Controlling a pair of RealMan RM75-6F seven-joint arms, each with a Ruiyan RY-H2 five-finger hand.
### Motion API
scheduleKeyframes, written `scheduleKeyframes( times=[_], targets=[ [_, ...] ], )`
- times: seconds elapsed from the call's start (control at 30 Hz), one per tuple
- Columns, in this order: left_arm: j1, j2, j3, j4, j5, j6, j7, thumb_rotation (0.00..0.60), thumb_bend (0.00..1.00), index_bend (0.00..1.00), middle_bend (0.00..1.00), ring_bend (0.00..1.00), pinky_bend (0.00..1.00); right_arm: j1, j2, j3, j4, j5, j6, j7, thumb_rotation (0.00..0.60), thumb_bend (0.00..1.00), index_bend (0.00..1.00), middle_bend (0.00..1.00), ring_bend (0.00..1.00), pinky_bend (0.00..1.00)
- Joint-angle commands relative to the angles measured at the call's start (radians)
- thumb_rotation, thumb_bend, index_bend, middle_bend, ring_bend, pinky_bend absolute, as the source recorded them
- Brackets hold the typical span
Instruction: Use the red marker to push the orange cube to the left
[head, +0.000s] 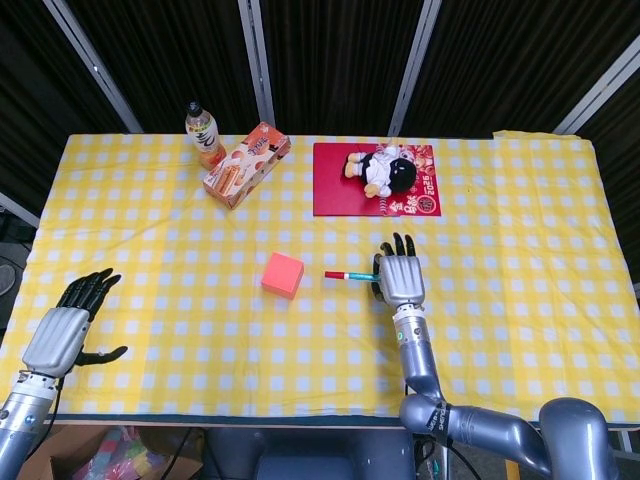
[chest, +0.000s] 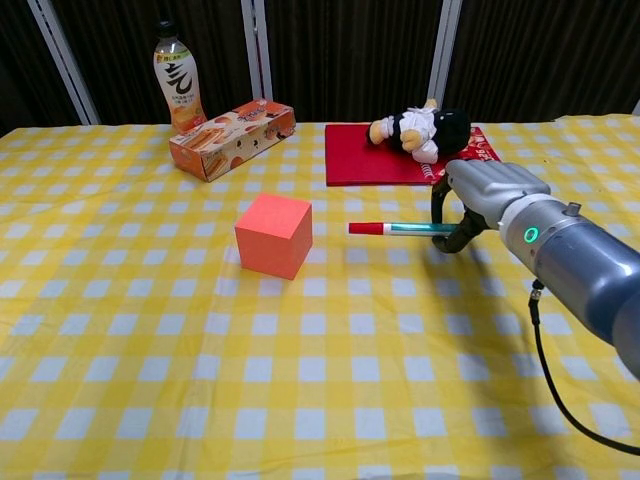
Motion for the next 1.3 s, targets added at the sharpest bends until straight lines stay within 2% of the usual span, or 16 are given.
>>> scheduleKeyframes(
  times=[0.03, 0.33, 0.8, 0.97, 1.3],
  targets=[
    [0.0, 0.0, 0.001, -0.002, 0.003, 0.0, 0.003, 0.6, 0.0, 0.0, 0.0, 0.0, 0.0, -0.012, 0.009, -0.007, -0.028, -0.002, 0.021, -0.006, 0.6, 0.51, 0.69, 0.26, 0.0, 0.0],
    [0.002, 0.004, 0.0, -0.005, 0.002, 0.004, -0.007, 0.6, 0.0, 0.0, 0.0, 0.0, 0.0, 0.028, -0.042, 0.027, -0.041, 0.032, 0.033, -0.065, 0.6, 0.51, 0.69, 0.26, 0.0, 0.0],
    [-0.004, 0.019, 0.001, -0.012, -0.005, -0.015, -0.047, 0.6, 0.0, 0.0, 0.0, 0.0, 0.0, 0.187, -0.232, 0.121, 0.169, 0.091, -0.055, -0.096, 0.6, 0.51, 0.69, 0.26, 0.0, 0.0],
    [-0.008, 0.025, 0.003, -0.018, -0.009, -0.026, -0.041, 0.6, 0.0, 0.0, 0.0, 0.0, 0.0, 0.236, -0.279, 0.145, 0.2, 0.085, -0.062, -0.101, 0.6, 0.51, 0.69, 0.26, 0.0, 0.0],
    [-0.005, 0.024, 0.003, -0.022, -0.013, -0.023, -0.03, 0.6, 0.0, 0.0, 0.0, 0.0, 0.0, 0.247, -0.309, 0.143, 0.181, 0.078, -0.035, -0.115, 0.6, 0.51, 0.69, 0.26, 0.0, 0.0]
  ],
)
